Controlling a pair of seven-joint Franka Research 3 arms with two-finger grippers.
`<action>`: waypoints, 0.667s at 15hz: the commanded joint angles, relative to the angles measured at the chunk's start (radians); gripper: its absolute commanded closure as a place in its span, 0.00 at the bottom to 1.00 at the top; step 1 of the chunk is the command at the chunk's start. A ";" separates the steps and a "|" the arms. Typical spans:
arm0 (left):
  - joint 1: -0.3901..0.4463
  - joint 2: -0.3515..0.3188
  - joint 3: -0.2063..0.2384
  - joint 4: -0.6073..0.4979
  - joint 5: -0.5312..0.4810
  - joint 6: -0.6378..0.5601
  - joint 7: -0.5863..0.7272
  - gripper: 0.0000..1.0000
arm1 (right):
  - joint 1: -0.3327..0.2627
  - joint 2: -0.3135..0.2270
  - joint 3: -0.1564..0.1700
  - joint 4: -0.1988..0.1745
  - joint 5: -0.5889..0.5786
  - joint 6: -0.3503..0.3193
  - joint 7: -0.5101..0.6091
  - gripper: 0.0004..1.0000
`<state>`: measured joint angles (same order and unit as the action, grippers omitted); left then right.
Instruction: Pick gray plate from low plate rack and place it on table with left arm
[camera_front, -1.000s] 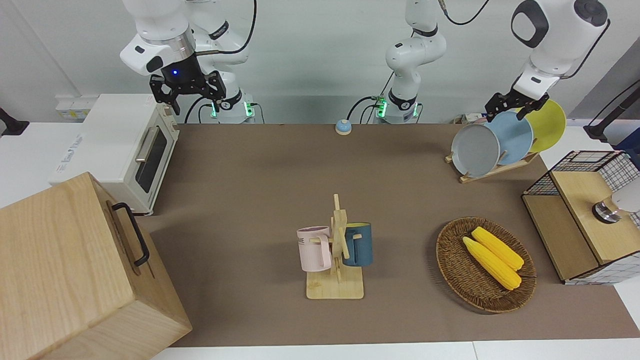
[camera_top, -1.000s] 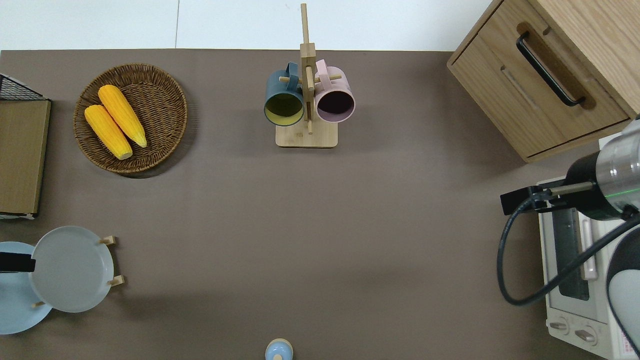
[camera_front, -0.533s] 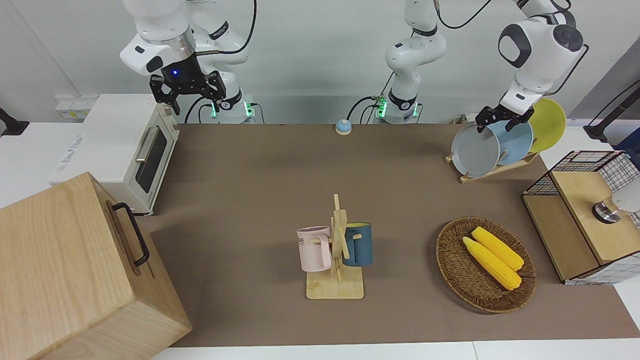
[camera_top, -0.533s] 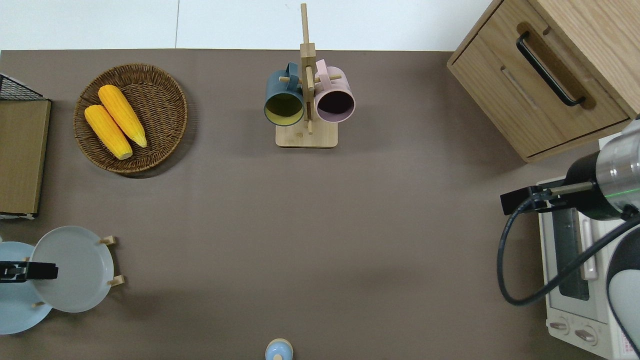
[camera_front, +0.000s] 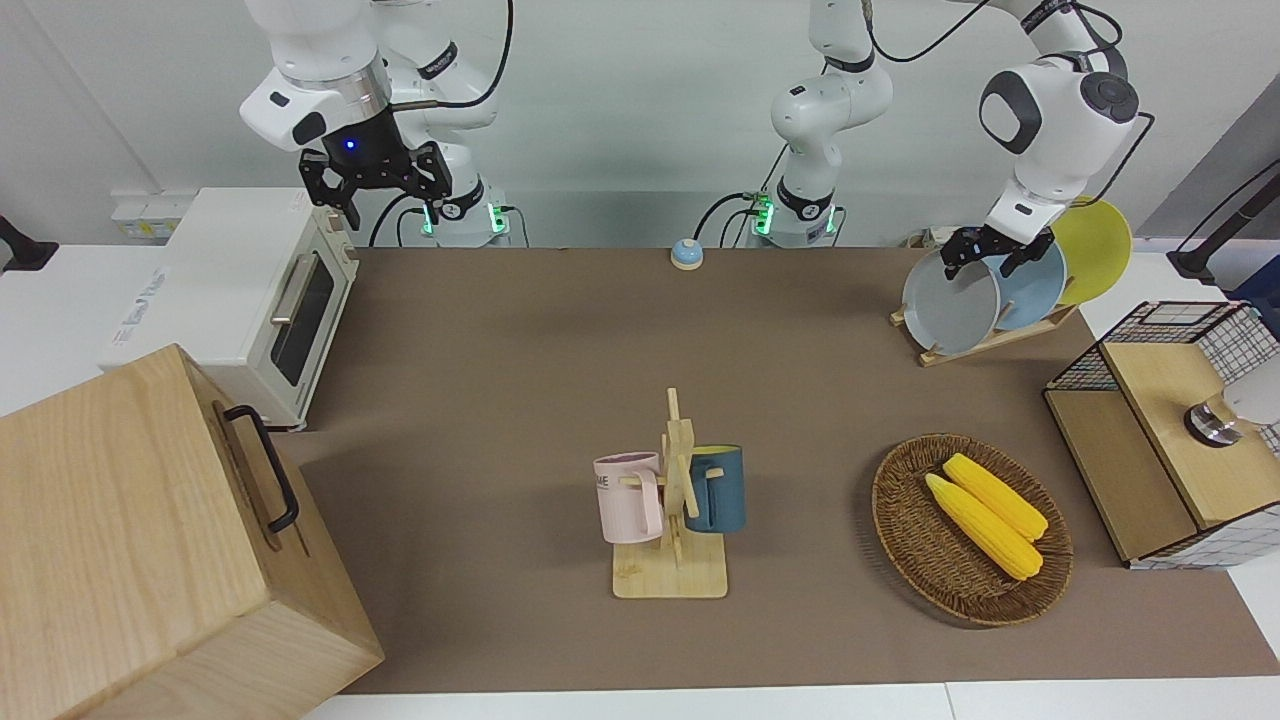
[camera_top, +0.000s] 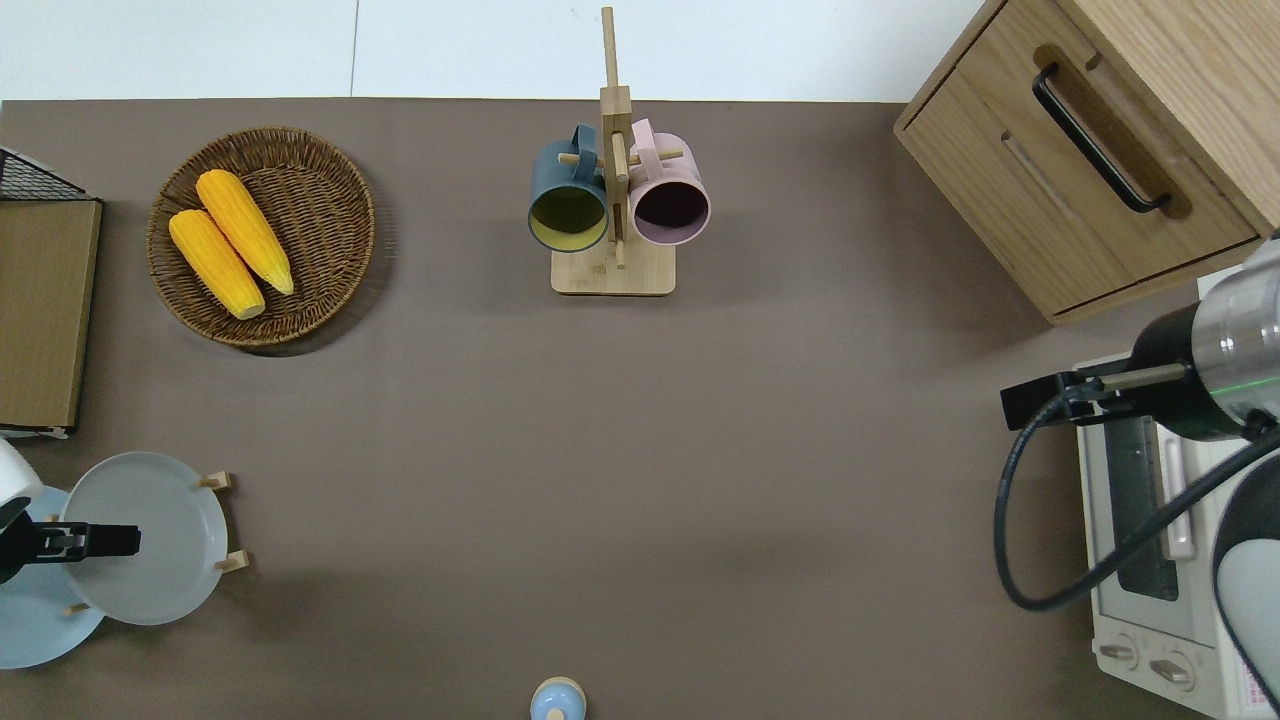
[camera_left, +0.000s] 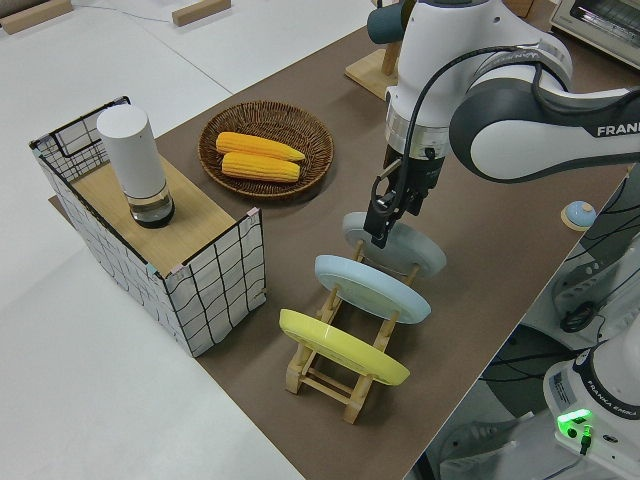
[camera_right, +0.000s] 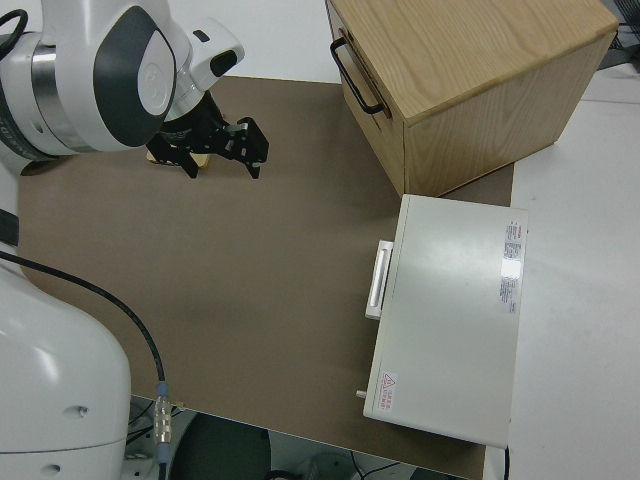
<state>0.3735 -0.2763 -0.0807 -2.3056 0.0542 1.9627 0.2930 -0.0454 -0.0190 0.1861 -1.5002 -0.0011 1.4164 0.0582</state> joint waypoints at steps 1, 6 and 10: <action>0.007 -0.029 -0.001 -0.040 0.013 0.036 0.011 0.15 | -0.010 -0.002 0.006 0.006 0.010 -0.014 0.000 0.01; 0.005 -0.027 -0.001 -0.043 0.013 0.036 0.014 0.93 | -0.010 -0.002 0.006 0.006 0.010 -0.014 0.000 0.01; 0.004 -0.021 -0.002 -0.043 0.013 0.039 0.043 1.00 | -0.010 -0.002 0.006 0.006 0.010 -0.014 0.000 0.01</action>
<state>0.3733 -0.2811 -0.0828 -2.3138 0.0536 1.9758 0.2999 -0.0454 -0.0190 0.1861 -1.5002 -0.0011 1.4164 0.0582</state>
